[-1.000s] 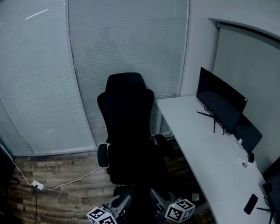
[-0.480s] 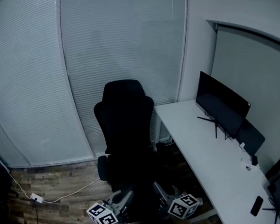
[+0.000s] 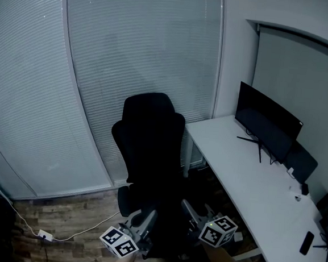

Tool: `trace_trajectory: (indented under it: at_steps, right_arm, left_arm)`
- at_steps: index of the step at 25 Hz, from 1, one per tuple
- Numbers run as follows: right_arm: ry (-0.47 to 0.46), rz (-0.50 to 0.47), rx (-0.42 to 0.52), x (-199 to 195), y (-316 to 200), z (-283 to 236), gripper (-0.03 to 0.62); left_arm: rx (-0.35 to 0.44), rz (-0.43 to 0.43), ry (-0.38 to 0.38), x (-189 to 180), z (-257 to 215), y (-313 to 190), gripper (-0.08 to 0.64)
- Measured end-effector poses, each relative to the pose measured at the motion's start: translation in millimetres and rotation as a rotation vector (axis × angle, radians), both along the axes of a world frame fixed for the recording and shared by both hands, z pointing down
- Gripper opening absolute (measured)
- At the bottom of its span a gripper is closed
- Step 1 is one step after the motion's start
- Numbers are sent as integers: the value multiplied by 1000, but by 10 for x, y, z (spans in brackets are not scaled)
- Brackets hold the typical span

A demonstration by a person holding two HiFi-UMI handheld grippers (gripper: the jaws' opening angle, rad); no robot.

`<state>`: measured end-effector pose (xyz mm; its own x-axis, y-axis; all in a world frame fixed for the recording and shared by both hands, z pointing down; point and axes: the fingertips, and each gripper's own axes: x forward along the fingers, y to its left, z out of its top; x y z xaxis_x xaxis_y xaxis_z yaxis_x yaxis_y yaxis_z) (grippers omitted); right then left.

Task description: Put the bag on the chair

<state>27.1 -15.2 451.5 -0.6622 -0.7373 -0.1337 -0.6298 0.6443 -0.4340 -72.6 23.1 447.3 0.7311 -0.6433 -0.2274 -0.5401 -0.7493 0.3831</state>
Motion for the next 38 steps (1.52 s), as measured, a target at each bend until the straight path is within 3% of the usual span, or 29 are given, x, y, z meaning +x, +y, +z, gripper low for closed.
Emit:
trace_trajectory:
  at_steps: [20, 38]
  right_arm:
    - [3, -166, 14, -90, -1616, -17, 61]
    - [47, -320, -34, -201, -2832, 176, 61]
  left_arm:
    - [-8, -179, 7, -35, -19, -1511, 46]
    - [-30, -357, -22, -97, 178, -2711, 46]
